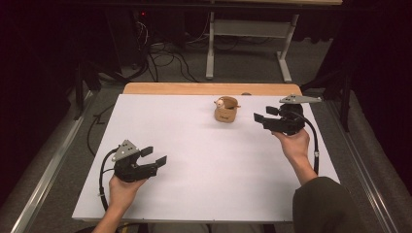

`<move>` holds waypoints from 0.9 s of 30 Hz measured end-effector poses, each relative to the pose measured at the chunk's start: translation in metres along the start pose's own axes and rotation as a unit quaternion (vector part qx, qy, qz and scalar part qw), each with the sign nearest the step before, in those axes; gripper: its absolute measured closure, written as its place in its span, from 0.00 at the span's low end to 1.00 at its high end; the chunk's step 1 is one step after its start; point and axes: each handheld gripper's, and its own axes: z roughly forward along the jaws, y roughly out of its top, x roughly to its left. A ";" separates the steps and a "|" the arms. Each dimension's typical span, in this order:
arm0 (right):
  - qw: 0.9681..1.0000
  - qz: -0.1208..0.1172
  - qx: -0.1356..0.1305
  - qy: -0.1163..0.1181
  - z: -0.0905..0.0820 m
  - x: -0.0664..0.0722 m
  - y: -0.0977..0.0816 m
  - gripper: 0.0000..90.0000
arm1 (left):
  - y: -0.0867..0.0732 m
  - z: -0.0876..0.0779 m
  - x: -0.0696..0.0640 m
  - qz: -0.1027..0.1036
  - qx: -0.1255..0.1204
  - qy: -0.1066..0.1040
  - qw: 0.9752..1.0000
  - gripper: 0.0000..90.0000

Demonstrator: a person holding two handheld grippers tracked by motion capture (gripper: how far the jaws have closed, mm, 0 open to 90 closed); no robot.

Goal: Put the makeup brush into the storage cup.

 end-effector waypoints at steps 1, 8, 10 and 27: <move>1.000 0.000 -0.001 0.000 -0.001 0.000 -0.001 0.46 | 0.000 0.000 0.000 0.000 0.000 0.000 1.000 0.36; 1.000 -0.002 -0.002 0.002 -0.003 0.000 -0.006 0.46 | 0.000 0.000 0.000 -0.001 0.000 0.000 1.000 0.36; 1.000 -0.002 -0.003 0.003 -0.003 0.001 -0.008 0.46 | 0.000 0.000 0.000 0.000 0.001 0.000 1.000 0.36; 1.000 -0.006 -0.007 0.005 -0.012 0.004 -0.016 0.46 | 0.000 0.000 0.000 -0.001 0.000 0.001 1.000 0.36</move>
